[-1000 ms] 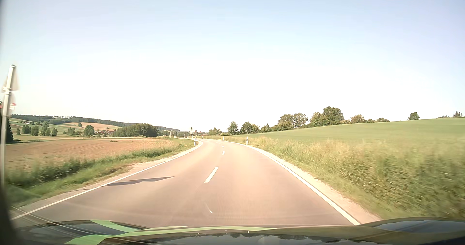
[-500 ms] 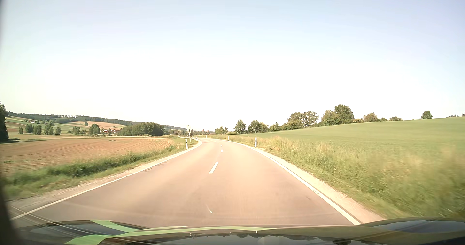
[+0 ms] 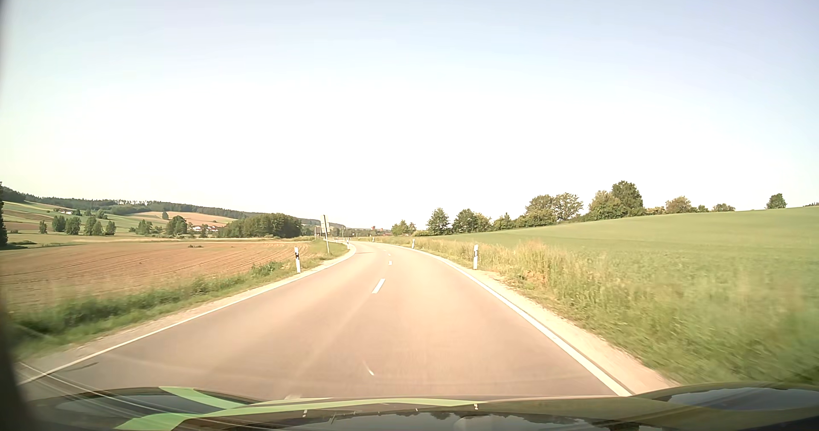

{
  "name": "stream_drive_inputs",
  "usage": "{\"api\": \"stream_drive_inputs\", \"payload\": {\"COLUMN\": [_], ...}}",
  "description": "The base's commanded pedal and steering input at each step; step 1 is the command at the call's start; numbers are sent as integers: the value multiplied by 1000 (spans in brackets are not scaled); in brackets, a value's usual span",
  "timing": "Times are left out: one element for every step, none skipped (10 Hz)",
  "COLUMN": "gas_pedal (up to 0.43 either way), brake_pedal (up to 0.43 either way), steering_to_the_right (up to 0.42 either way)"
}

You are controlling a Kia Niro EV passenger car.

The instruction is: Follow the waypoints while adhering to traffic rules and regulations

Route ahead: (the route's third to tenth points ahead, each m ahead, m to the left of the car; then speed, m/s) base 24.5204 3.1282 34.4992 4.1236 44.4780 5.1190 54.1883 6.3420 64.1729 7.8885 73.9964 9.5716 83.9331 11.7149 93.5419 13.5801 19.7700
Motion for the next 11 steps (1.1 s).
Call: {"api": "stream_drive_inputs", "payload": {"gas_pedal": [0, 0, 0, 47, 110, 150, 169, 189, 220, 228, 240], "brake_pedal": [0, 0, 0, 0, 0, 0, 0, 0, 0, 0, 0], "steering_to_the_right": [-19, -19, -19, -18, -18, -19, -19, -19, -19, -19, -18]}}
